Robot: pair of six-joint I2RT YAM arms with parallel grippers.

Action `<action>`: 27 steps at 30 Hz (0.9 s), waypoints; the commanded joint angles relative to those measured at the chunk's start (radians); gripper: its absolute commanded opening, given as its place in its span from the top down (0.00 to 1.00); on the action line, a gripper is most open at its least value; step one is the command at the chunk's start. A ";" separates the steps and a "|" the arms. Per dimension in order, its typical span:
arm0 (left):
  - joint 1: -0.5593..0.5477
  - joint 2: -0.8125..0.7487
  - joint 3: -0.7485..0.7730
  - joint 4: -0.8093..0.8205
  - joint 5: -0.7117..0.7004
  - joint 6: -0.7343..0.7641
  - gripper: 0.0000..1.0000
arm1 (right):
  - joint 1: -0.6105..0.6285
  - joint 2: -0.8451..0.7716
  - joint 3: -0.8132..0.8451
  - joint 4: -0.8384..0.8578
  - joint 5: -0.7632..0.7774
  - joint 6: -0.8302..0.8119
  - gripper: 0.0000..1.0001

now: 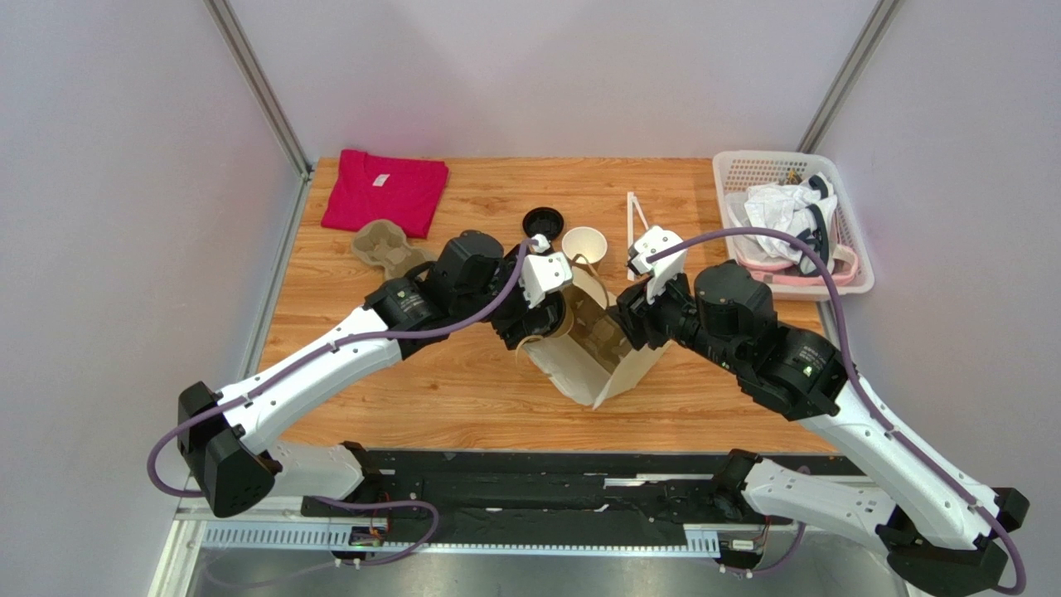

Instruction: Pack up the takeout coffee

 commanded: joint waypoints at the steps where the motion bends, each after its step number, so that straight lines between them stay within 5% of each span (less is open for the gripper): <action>1: -0.009 -0.030 -0.007 0.022 0.012 0.058 0.89 | -0.008 0.019 0.060 -0.009 -0.011 -0.020 0.39; 9: -0.009 -0.006 0.016 0.016 0.004 0.049 0.89 | -0.008 0.125 0.139 -0.046 -0.110 -0.087 0.35; 15: -0.009 -0.004 0.017 0.019 -0.032 0.035 0.90 | -0.008 0.147 0.139 -0.043 -0.160 -0.130 0.22; 24: -0.004 -0.006 0.016 0.025 -0.045 -0.006 0.91 | -0.009 0.259 0.119 -0.003 -0.061 -0.131 0.52; 27: 0.008 -0.007 0.011 0.028 -0.051 -0.040 0.91 | -0.012 0.257 0.108 0.003 -0.063 -0.110 0.75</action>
